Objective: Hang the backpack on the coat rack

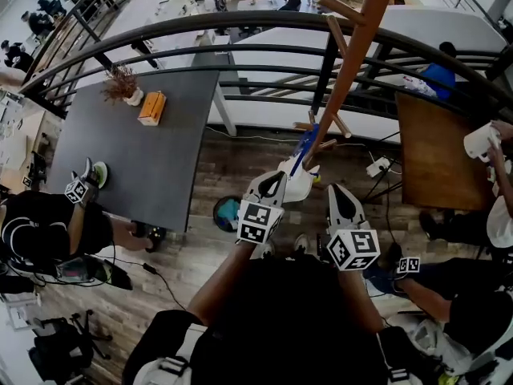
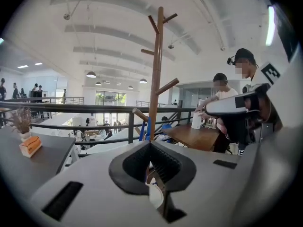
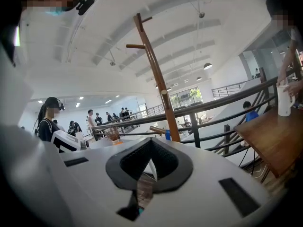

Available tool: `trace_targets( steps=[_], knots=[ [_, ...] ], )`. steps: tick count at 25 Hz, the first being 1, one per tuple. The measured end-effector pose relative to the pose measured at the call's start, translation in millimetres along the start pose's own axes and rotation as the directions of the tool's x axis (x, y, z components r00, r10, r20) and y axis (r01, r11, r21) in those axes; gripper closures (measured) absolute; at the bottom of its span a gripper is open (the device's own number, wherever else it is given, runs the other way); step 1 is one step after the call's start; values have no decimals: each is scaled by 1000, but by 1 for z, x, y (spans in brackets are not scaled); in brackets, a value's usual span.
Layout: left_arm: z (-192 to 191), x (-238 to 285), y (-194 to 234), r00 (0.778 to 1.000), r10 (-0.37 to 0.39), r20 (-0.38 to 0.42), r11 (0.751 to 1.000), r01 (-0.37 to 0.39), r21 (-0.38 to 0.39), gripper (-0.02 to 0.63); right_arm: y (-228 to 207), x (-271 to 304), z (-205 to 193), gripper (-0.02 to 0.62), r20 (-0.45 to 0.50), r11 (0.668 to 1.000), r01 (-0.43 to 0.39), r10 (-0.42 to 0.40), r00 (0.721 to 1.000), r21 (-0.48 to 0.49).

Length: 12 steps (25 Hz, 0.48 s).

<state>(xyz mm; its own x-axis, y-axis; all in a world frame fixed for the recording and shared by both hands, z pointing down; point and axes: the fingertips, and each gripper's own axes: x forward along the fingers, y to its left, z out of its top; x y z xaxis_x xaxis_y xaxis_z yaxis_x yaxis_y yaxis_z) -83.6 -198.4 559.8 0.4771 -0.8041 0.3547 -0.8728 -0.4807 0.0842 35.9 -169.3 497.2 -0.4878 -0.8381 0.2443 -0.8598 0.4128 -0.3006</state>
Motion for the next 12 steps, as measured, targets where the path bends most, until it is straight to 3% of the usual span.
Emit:
trace_targets(
  steps=[12],
  knots=[
    [6,-47,-2,998,-35,55,998,32,57,598,30,-11,-15,583,-6,998,63,-63,998,2]
  ],
)
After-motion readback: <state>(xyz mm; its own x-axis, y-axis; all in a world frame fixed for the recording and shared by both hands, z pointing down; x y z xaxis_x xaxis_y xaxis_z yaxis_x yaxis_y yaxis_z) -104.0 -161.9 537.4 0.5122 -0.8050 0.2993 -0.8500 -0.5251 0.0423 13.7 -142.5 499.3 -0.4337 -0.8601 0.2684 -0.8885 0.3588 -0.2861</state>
